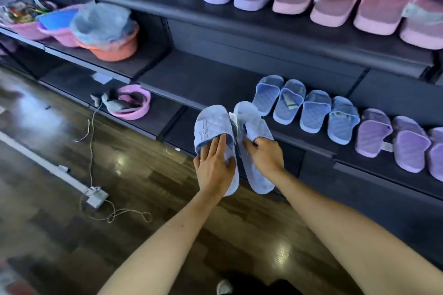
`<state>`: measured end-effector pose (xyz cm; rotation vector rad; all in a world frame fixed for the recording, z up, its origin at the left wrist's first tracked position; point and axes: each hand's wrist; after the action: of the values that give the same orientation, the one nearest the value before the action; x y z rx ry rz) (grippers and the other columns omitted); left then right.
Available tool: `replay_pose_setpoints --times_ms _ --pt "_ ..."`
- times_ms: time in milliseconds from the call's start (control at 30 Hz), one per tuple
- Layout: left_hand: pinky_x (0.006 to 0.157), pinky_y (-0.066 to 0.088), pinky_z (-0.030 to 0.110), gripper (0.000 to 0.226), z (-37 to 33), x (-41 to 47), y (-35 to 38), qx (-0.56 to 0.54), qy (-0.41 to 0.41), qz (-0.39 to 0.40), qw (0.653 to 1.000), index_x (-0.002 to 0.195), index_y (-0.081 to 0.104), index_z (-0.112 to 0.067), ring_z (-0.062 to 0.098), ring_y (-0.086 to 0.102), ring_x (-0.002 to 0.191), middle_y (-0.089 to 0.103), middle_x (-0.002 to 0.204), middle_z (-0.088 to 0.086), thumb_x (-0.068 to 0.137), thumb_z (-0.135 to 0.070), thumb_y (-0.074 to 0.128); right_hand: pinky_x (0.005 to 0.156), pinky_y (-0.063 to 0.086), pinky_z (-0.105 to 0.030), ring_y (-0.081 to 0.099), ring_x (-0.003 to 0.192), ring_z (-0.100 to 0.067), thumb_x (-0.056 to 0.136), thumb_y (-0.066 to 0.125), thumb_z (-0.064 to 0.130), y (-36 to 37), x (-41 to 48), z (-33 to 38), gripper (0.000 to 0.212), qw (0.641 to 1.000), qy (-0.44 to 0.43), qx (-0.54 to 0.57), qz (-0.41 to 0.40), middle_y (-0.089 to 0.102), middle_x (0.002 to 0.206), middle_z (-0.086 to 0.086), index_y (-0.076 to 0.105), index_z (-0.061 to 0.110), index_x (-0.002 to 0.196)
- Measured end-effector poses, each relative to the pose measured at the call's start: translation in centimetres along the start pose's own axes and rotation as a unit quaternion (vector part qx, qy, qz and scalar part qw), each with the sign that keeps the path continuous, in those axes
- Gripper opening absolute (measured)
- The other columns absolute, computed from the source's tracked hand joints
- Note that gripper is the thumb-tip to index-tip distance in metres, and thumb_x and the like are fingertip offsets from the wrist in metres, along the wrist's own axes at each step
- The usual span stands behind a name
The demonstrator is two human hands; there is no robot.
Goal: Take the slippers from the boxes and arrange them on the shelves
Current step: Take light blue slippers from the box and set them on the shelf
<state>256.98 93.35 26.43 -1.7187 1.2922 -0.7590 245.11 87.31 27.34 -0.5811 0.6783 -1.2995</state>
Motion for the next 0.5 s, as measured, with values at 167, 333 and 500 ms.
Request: replay_pose_setpoints --times_ms 167,333,500 --pt "0.113 0.012 0.036 0.091 0.7 5.6 0.9 0.041 0.022 0.031 0.998 0.149 0.003 -0.023 0.017 0.015 0.142 0.014 0.156 -0.006 0.082 -0.059 0.052 0.045 0.022 -0.025 0.036 0.048 -0.009 0.093 0.048 0.038 1.7 5.8 0.9 0.050 0.999 0.025 0.008 -0.029 0.039 0.051 0.004 0.032 0.018 0.051" --pt "0.113 0.015 0.040 0.101 2.1 13.4 2.3 0.083 0.059 0.075 0.992 0.148 0.002 -0.012 0.021 0.013 0.143 0.012 0.156 0.000 0.078 -0.057 0.057 0.044 0.020 -0.023 0.033 0.047 -0.006 0.094 0.049 0.034 3.3 12.5 1.2 0.049 0.998 0.043 -0.001 -0.055 0.036 0.051 0.006 0.029 0.020 0.051" --pt "0.109 0.024 0.042 0.095 4.5 19.8 2.6 0.110 0.085 0.113 0.984 0.146 0.003 -0.013 0.028 0.009 0.140 0.013 0.152 0.000 0.077 -0.044 0.061 0.061 0.033 -0.026 0.055 0.080 -0.024 0.093 0.050 0.031 5.7 18.1 2.7 0.031 0.998 0.030 -0.003 -0.046 0.061 0.078 -0.007 0.057 0.007 0.074"
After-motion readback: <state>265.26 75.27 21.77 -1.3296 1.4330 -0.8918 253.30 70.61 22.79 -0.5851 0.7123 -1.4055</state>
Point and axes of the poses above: each hand's wrist, its own x-axis towards the middle knuckle, its own y-axis out of the palm, z = x × y
